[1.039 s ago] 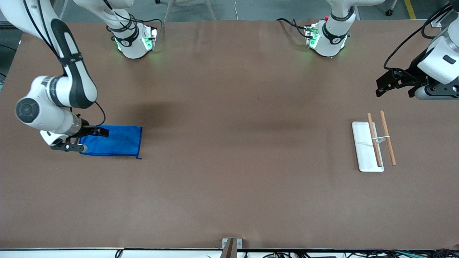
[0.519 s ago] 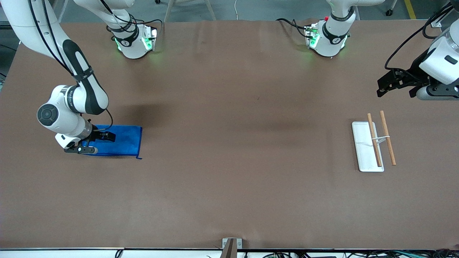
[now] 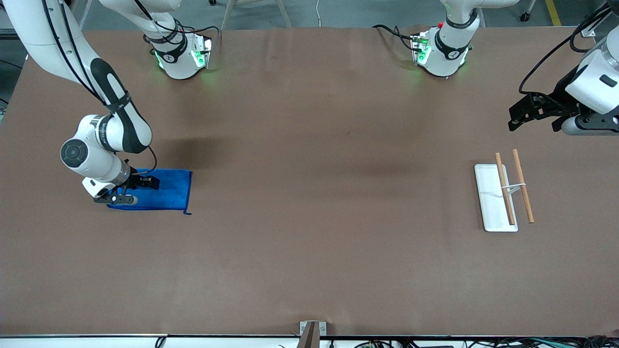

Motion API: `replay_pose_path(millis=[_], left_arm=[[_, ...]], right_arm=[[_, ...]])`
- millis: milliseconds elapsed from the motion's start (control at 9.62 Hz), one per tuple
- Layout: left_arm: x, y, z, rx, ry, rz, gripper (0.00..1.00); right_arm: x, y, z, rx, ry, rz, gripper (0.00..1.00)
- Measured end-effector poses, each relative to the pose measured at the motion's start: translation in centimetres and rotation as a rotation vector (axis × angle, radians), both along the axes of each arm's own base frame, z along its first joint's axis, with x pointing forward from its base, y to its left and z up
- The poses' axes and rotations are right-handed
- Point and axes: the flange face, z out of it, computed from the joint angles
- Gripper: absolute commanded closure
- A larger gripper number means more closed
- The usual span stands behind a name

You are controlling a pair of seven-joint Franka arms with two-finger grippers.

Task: Right arm passes towel to left arm to hang
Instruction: 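Lower the right gripper onto the blue towel's edge and grasp it, then lift the blue towel with the right gripper toward the table middle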

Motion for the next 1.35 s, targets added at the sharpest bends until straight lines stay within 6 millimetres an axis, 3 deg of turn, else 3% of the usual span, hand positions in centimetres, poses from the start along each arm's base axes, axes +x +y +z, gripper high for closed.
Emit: replay_pose_path(millis=[104,416,519,727,935,1039,1143,1351], left_arm=[[0.1,0.0,-0.1,0.0,0.002,0.0,0.0],[0.2,0.0,-0.3,0.0,0.005,0.0,0.0],[0.2,0.0,-0.3,0.0,0.006,0.0,0.0],[0.2,0.0,-0.3,0.0,0.006,0.0,0.0],[0.2,0.0,-0.3,0.0,0.006,0.001,0.0],[0.2,0.0,-0.3,0.0,0.006,0.001,0.0],[0.2,0.1,-0.3,0.0,0.006,0.001,0.0],[0.2,0.0,-0.4,0.0,0.007,0.001,0.0]], right_arm=[[0.0,0.0,0.3,0.001,0.003,-0.001,0.96],[0.3,0.1,1.0,0.007,0.058,-0.001,0.98],[1.4,0.1,2.6,0.025,0.117,-0.022,0.96],[5.4,0.8,10.6,0.154,0.205,-0.104,0.99],[8.2,2.5,18.5,0.232,0.199,-0.103,0.99],[9.0,4.3,20.9,0.25,0.203,-0.073,0.99],[9.5,7.5,22.6,0.273,0.202,-0.03,0.99],[9.3,16.6,24.4,0.406,0.205,0.04,0.99]])
